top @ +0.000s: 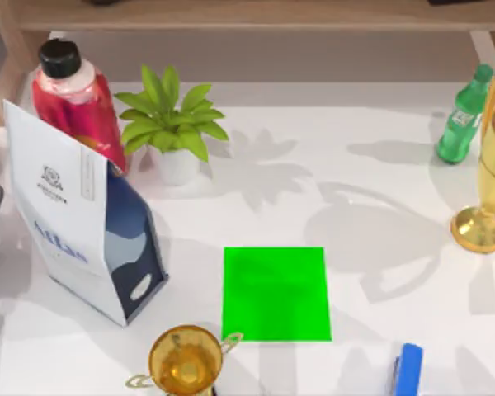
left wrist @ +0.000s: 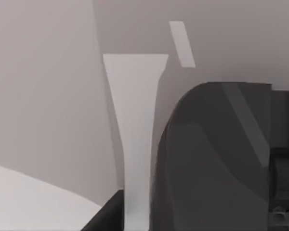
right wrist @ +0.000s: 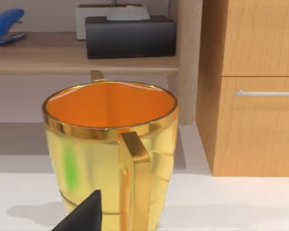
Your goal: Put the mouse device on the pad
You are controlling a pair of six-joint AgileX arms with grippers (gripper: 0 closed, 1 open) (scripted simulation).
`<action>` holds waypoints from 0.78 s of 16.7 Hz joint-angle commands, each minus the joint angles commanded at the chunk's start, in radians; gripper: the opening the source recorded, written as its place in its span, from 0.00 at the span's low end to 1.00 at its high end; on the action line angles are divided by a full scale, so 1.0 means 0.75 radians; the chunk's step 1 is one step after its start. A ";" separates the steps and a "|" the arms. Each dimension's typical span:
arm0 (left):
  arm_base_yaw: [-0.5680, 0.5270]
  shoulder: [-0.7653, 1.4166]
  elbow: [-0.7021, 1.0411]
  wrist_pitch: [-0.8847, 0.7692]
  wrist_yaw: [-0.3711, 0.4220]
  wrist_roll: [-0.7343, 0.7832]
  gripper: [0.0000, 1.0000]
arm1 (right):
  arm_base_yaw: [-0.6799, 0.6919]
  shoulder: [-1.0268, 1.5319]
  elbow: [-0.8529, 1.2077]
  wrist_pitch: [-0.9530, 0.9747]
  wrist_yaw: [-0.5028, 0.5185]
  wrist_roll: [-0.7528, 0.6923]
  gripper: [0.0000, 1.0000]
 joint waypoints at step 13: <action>0.000 0.000 0.000 0.000 0.000 0.000 0.00 | 0.000 0.000 0.000 0.000 0.000 0.000 1.00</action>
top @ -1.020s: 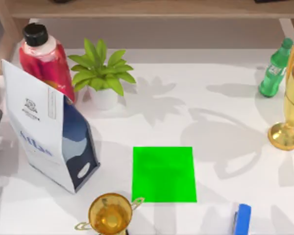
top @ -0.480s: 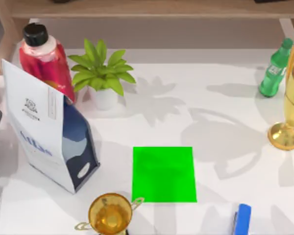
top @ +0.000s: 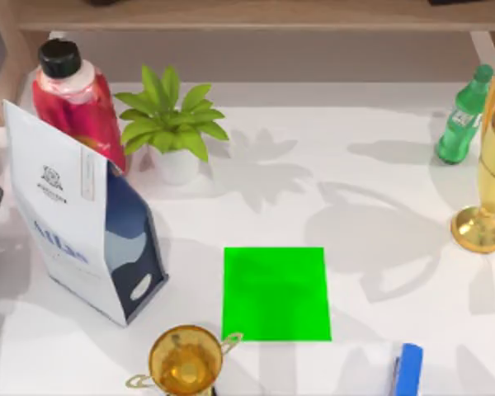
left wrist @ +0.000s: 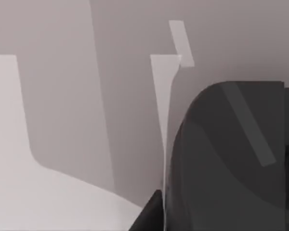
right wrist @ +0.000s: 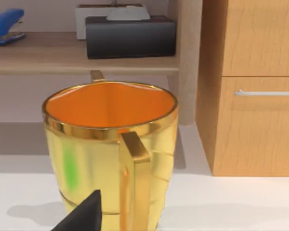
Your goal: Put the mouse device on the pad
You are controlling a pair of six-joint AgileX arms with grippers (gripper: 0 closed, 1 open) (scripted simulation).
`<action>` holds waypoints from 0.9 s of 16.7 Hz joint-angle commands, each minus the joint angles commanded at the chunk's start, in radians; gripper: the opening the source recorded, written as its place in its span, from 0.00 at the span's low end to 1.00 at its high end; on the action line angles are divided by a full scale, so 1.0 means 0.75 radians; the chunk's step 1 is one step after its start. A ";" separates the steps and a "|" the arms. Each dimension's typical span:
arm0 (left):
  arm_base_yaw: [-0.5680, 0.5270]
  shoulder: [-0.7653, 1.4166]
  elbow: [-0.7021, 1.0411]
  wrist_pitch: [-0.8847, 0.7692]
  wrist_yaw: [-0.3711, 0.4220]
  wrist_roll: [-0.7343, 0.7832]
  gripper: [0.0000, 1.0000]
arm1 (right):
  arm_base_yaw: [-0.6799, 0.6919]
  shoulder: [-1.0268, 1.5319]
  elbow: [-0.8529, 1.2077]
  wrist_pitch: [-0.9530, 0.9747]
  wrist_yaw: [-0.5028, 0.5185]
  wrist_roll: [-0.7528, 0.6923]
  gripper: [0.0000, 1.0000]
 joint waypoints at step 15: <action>-0.024 -0.248 0.302 -0.545 -0.002 -0.055 0.00 | 0.000 0.000 0.000 0.000 0.000 0.000 1.00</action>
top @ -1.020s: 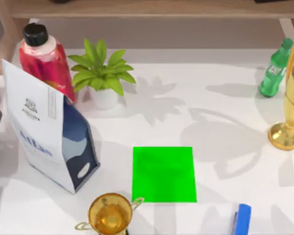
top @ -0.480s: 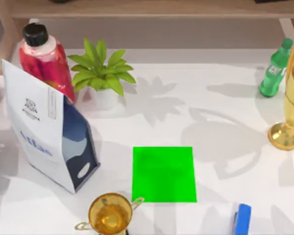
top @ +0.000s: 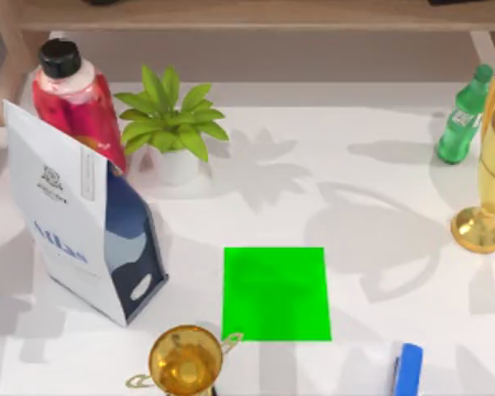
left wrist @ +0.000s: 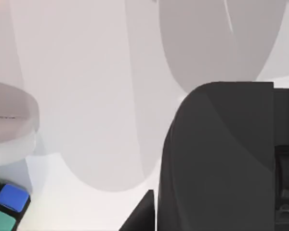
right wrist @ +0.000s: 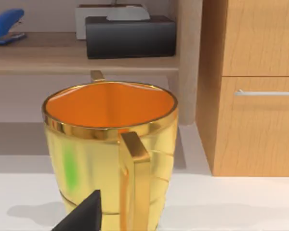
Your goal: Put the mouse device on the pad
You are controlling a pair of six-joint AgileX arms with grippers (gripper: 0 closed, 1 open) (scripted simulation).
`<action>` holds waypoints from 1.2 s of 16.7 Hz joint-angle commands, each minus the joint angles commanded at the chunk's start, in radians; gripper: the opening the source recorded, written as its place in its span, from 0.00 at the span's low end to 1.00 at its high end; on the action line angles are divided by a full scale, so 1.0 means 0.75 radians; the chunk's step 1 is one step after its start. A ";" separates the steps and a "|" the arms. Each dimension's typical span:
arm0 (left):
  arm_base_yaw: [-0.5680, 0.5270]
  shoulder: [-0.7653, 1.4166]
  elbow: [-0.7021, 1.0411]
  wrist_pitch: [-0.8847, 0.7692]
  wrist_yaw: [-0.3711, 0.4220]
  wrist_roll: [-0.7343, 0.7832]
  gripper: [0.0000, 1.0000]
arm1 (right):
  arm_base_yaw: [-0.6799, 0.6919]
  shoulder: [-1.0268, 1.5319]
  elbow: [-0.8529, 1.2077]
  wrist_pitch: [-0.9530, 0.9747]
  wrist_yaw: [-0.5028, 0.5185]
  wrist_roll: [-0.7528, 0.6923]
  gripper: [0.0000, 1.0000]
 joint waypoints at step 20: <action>-0.246 -0.032 0.513 0.002 -0.240 -1.216 0.00 | 0.000 0.000 0.000 0.000 0.000 0.000 1.00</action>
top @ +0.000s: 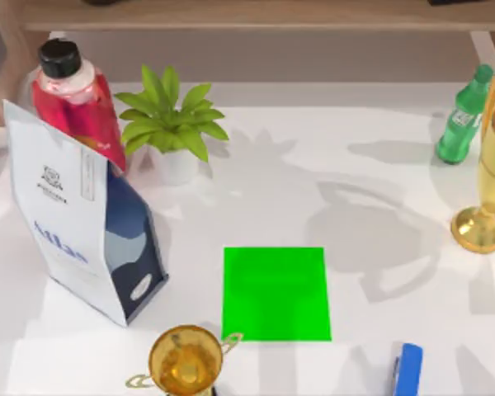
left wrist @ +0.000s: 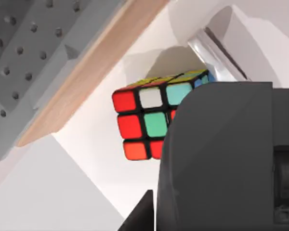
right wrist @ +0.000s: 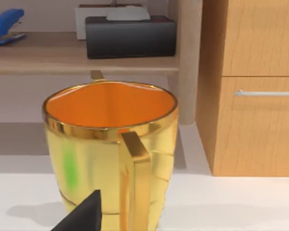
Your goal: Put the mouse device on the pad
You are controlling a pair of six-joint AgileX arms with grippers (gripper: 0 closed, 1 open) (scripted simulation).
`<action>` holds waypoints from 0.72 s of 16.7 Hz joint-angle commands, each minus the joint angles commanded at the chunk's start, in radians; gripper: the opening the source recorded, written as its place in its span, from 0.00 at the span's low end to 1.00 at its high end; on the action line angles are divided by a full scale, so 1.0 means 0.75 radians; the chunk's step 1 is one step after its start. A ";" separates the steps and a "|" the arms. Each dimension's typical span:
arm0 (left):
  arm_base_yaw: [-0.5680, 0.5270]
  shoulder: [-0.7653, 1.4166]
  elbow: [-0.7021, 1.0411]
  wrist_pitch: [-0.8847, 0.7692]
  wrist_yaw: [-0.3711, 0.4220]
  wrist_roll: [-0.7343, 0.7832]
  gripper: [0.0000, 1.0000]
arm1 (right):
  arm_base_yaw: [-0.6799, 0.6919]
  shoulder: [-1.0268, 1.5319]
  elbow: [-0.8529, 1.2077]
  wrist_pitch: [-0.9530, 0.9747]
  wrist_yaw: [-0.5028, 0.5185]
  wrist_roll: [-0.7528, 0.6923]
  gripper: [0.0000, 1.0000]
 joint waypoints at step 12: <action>-0.878 0.258 0.168 -0.005 0.098 -1.872 0.00 | 0.000 0.000 0.000 0.000 0.000 0.000 1.00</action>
